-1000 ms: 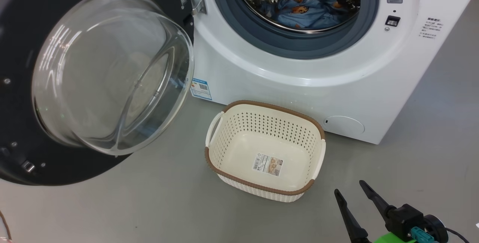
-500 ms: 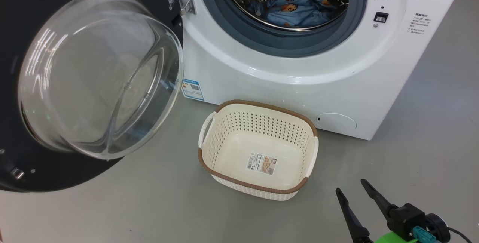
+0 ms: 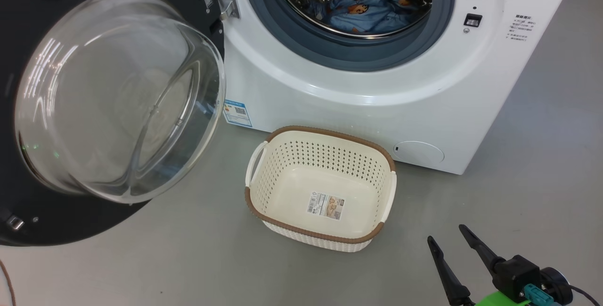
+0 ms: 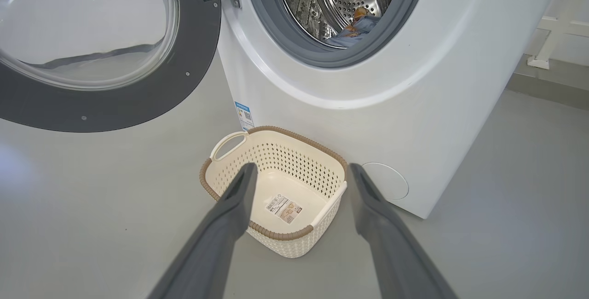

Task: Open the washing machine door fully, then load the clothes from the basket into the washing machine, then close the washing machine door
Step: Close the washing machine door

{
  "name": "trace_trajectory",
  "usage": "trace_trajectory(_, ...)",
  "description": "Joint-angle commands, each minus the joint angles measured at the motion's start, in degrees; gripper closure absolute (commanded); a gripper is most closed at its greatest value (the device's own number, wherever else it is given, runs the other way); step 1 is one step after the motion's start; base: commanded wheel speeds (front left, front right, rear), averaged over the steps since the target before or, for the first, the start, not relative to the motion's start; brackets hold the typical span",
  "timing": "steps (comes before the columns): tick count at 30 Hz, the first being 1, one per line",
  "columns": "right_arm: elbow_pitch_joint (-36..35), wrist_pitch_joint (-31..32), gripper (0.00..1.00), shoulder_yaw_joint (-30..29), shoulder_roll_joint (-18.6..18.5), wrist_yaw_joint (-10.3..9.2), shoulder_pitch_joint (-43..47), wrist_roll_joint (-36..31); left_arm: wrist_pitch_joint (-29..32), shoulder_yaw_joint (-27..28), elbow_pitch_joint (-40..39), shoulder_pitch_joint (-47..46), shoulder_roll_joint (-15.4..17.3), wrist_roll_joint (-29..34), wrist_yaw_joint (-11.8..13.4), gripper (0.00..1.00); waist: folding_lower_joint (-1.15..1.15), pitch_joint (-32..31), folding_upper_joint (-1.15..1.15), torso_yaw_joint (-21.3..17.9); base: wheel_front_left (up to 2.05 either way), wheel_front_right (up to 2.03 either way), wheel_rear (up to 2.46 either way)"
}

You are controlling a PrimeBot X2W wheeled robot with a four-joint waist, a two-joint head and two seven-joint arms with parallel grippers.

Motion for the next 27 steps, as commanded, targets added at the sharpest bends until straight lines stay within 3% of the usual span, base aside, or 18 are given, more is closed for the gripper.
trace_trajectory(1,-1.4,-0.3,0.0,1.0,-0.5,-0.06,-0.5,0.1,0.6,0.8,-1.7,0.4,3.0,0.7,-0.6,1.0,0.0,0.0,0.0,-0.1,0.0,0.0,0.0)
trace_trajectory(27,-1.4,-0.3,0.0,1.6,-1.8,-0.06,-0.1,0.1,7.4,0.0,-1.9,0.8,2.0,0.1,-0.6,1.0,0.0,0.1,0.0,-1.0,0.0,0.0,0.0)
